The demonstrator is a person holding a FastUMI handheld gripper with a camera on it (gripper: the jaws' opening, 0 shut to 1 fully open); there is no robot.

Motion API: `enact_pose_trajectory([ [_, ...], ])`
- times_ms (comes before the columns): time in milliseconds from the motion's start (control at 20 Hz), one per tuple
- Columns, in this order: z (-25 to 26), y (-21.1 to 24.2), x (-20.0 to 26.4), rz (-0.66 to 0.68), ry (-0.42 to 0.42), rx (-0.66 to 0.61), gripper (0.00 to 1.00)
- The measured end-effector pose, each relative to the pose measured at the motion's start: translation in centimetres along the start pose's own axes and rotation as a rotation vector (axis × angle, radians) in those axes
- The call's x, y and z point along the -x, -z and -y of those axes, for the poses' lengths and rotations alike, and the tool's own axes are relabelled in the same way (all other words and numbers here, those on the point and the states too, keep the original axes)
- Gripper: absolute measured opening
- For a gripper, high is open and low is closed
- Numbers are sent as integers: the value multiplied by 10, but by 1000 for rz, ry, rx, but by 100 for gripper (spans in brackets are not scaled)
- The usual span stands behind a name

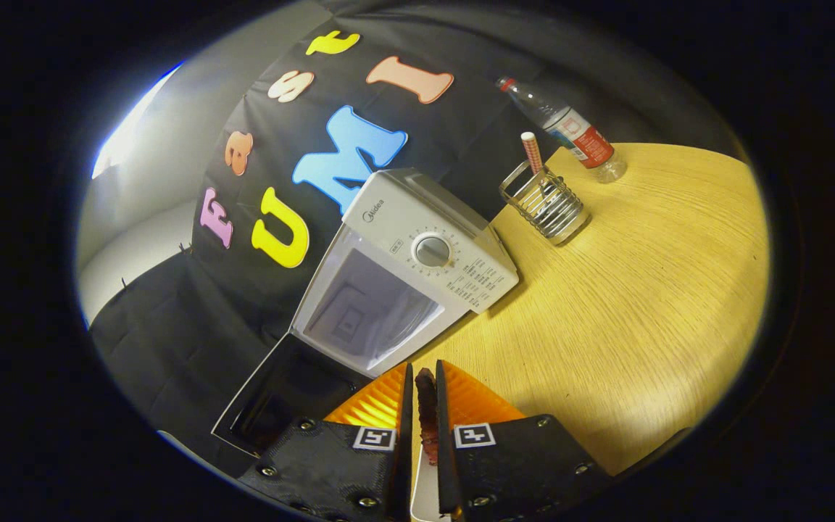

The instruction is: Open the microwave, put the food inside, and close the microwave door.

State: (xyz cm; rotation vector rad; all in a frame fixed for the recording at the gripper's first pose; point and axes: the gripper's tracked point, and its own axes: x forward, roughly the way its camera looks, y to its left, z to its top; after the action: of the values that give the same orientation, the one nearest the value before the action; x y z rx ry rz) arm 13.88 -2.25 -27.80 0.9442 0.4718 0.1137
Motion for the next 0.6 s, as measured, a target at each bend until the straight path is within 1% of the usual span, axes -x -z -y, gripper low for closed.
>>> enact_pose_trajectory([
  [50,6,3,-3,-11,14,-1,15],
  [100,8,7,-10,-21,8,-24,15],
  [150,7,10,-6,-17,2,-61,14],
  [200,12,8,-9,-30,-9,-88,6],
  [400,10,12,-8,-43,-44,-178,6],
  [600,-1,1,-6,-20,-74,-263,6],
])
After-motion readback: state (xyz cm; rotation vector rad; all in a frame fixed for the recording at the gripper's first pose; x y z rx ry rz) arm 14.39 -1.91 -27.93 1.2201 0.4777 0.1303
